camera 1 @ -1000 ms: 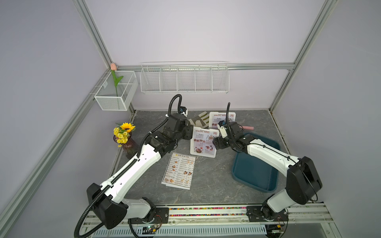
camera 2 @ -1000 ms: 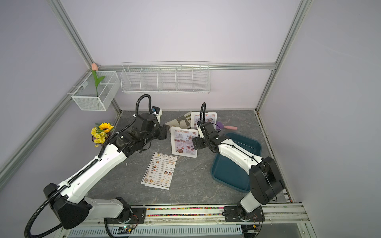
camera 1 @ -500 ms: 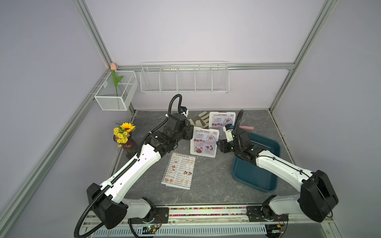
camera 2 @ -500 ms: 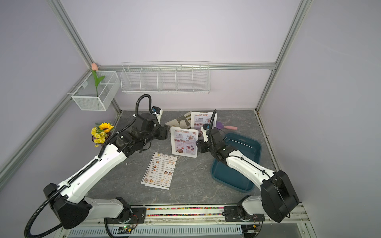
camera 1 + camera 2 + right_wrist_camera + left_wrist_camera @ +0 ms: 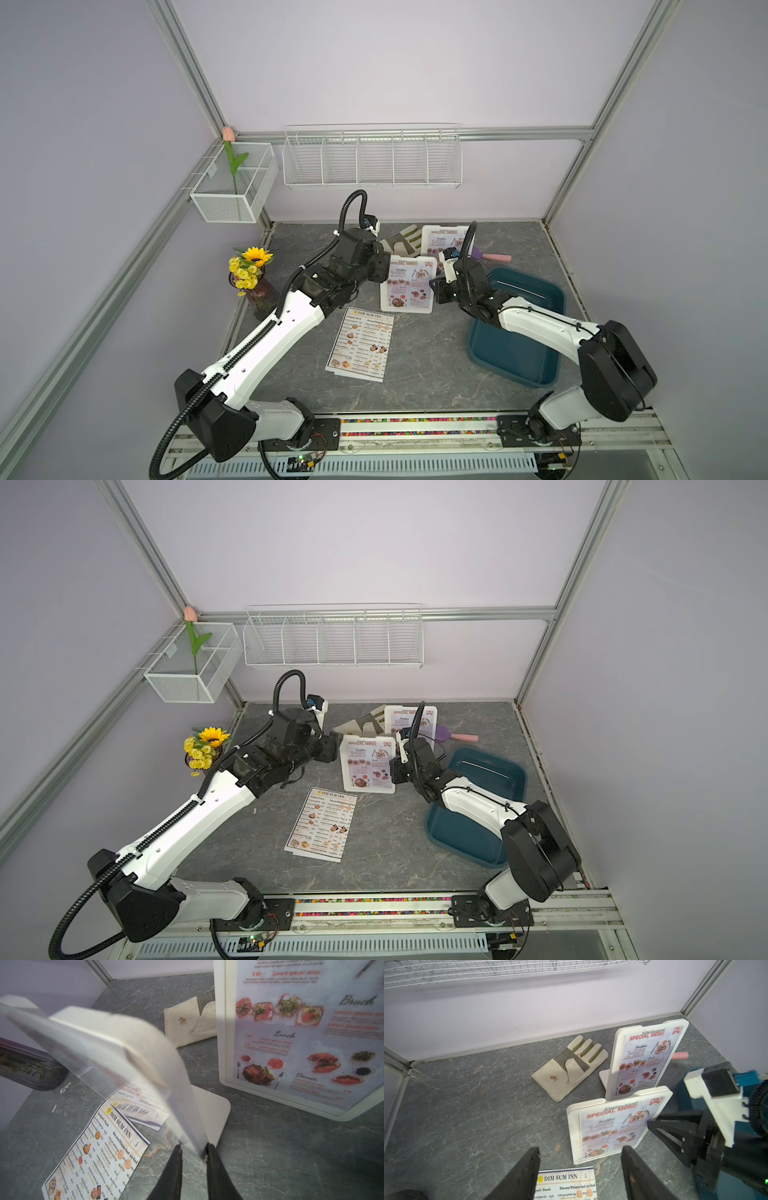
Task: Replace the menus in the menu holders
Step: Adjust the menu holder at the center of the board.
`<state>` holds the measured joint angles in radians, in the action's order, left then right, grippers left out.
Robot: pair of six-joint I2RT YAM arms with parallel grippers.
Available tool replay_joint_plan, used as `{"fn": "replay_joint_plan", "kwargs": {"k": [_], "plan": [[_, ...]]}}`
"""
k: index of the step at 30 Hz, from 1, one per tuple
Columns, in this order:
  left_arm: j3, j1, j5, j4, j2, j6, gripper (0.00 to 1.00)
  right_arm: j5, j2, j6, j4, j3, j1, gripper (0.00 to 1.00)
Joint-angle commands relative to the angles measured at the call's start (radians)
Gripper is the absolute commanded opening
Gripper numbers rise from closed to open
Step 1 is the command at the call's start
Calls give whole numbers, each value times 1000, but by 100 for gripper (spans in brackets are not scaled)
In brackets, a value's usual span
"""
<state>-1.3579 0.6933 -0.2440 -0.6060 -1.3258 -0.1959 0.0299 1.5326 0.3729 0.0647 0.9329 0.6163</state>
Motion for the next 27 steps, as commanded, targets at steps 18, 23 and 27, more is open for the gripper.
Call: {"fn": "replay_joint_plan", "kwargs": {"k": [18, 23, 27], "plan": [[25, -15, -108, -118, 8, -47, 67, -78, 155, -51, 16, 153, 39, 23], [155, -17, -127, -141, 43, -118, 71, -72, 146, -62, 1, 139, 39, 25], [255, -18, -88, -69, 12, -159, 70, -77, 150, -68, 1, 136, 39, 25]]}}
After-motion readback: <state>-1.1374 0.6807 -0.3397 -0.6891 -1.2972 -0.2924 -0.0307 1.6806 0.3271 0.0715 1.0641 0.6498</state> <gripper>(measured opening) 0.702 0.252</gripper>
